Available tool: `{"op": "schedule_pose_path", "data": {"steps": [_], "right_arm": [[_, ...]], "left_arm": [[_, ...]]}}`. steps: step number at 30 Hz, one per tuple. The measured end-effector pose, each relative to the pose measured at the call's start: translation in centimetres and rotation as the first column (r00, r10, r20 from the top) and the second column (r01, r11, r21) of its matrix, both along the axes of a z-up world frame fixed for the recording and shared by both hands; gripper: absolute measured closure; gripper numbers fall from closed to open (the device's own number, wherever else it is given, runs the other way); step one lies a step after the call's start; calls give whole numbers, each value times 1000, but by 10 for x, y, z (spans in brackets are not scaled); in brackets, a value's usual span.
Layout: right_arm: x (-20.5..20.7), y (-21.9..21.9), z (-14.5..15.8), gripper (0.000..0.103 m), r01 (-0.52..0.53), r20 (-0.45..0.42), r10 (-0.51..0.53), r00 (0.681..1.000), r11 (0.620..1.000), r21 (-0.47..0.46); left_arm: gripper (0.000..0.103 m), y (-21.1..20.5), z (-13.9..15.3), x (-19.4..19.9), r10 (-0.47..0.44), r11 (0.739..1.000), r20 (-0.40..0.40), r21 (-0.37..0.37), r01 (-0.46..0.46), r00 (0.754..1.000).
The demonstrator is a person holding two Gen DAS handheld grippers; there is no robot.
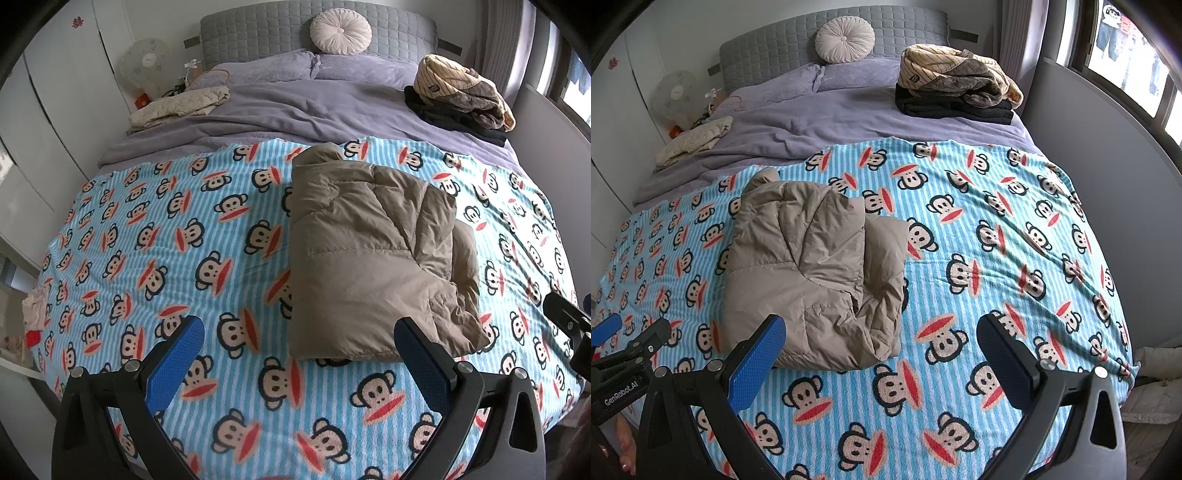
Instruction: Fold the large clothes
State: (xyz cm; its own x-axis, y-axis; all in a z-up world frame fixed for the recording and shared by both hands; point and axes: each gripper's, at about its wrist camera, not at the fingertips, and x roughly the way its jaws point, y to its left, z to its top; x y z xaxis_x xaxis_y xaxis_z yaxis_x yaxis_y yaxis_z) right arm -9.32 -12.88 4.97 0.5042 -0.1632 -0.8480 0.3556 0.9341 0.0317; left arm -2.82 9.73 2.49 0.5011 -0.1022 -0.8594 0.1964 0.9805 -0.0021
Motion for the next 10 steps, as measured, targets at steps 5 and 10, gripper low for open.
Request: {"op": "schedule_pose_path", "data": {"steps": [5,10], "right_arm": [[1,1,-1,0,1,0,-1,1000,1000,0],[0,2,-1,0,3,-1,-3,1000,1000,1]], "left_arm": [[0,5,-1,0,14,1000,2,-13,-14,1000],[0,3,1,-2,0,1000,5,-18,0,1000]]}}
